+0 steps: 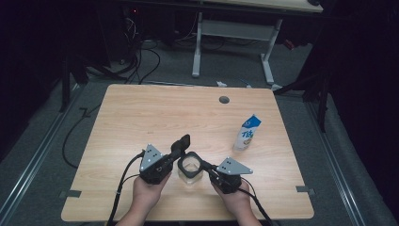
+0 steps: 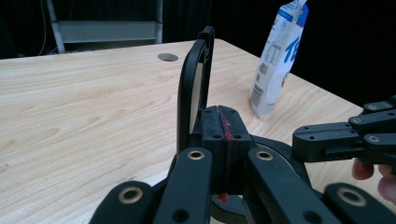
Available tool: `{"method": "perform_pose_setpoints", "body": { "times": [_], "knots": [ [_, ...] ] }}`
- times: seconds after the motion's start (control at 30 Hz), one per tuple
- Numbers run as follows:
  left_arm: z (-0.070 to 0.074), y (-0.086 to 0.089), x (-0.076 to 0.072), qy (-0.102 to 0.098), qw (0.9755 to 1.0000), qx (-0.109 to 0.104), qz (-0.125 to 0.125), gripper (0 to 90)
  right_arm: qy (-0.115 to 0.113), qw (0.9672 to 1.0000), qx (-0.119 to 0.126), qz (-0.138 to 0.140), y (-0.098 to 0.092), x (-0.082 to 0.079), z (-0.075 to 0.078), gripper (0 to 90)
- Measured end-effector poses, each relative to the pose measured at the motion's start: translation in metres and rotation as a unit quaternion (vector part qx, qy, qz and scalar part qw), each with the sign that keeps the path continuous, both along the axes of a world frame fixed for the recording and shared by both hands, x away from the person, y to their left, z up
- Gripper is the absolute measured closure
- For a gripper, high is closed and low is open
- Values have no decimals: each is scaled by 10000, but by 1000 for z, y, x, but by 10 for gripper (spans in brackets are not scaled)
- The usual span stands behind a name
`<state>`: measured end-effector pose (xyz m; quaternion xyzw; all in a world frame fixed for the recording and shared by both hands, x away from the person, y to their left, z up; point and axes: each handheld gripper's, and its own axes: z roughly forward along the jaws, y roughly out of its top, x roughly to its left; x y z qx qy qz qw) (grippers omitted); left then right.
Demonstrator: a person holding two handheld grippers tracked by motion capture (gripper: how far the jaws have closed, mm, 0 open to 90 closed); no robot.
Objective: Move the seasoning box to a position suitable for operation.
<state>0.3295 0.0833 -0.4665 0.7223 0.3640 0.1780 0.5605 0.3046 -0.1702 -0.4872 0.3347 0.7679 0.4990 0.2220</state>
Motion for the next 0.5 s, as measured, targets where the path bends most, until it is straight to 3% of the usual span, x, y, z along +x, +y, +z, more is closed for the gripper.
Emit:
{"method": "perform_pose_setpoints", "body": {
  "times": [0.5],
  "knots": [
    [-5, 4, 5, 118, 9998, -17, 173, 899, -12, 10000, 39, 21, -1, -1, -1, 900]
  ]
}}
